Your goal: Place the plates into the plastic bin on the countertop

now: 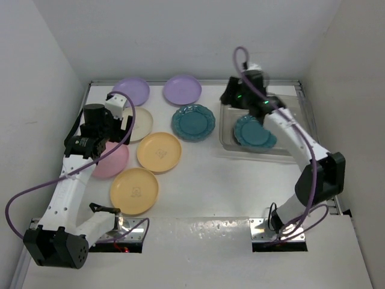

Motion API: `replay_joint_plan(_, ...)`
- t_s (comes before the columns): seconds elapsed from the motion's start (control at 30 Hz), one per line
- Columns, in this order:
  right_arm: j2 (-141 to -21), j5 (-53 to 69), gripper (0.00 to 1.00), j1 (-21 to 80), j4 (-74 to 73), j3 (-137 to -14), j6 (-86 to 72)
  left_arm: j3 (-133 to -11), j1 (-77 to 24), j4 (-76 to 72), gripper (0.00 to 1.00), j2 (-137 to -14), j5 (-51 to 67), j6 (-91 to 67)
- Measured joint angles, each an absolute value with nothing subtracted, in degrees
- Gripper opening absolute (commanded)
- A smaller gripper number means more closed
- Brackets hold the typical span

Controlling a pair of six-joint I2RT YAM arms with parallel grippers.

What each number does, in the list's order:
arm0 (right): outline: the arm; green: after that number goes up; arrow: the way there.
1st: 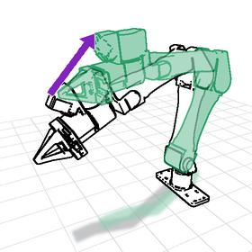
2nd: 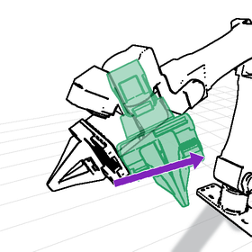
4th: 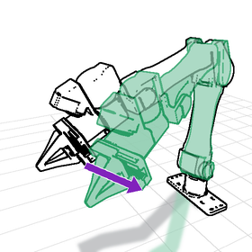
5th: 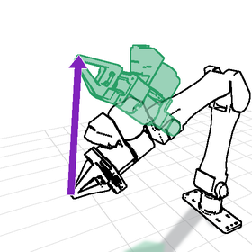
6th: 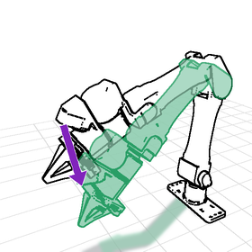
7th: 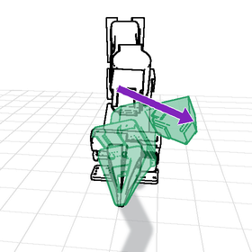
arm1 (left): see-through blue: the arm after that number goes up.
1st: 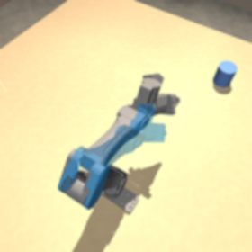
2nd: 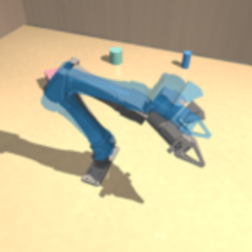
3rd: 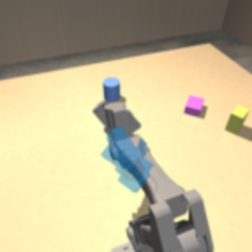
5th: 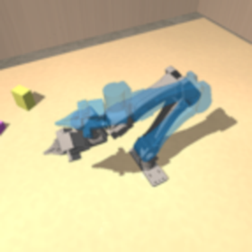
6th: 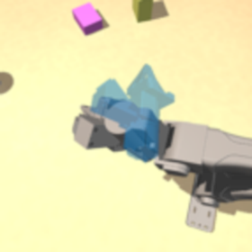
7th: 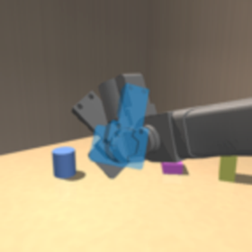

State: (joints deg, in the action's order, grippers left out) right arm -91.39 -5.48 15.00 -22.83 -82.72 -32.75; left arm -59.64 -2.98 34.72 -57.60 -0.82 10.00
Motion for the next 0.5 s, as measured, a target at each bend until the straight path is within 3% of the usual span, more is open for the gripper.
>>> replay_joint_plan(0.03, -91.29, -6.79, 0.35, 20.47, -20.01, -80.51, -35.75, -59.61, -2.92, 34.72, 1.0, -57.65, -0.86, 9.93)
replay_joint_plan(0.2, -95.79, -15.59, 0.61, 37.93, -15.31, -72.12, -50.96, -59.61, -2.9, 34.7, 1.0, -57.65, -0.89, 9.72)
replay_joint_plan(0.23, -98.39, -17.85, 0.61, 40.01, -15.33, -72.51, -54.7, -59.57, -2.9, 34.7, 1.0, -57.65, -0.89, 9.63)
replay_joint_plan(0.5, -111.09, -29.19, 0.65, 44.23, -17.39, -76.34, -78.74, -56.55, -2.9, 34.76, 1.0, -54.52, -0.67, 8.32)
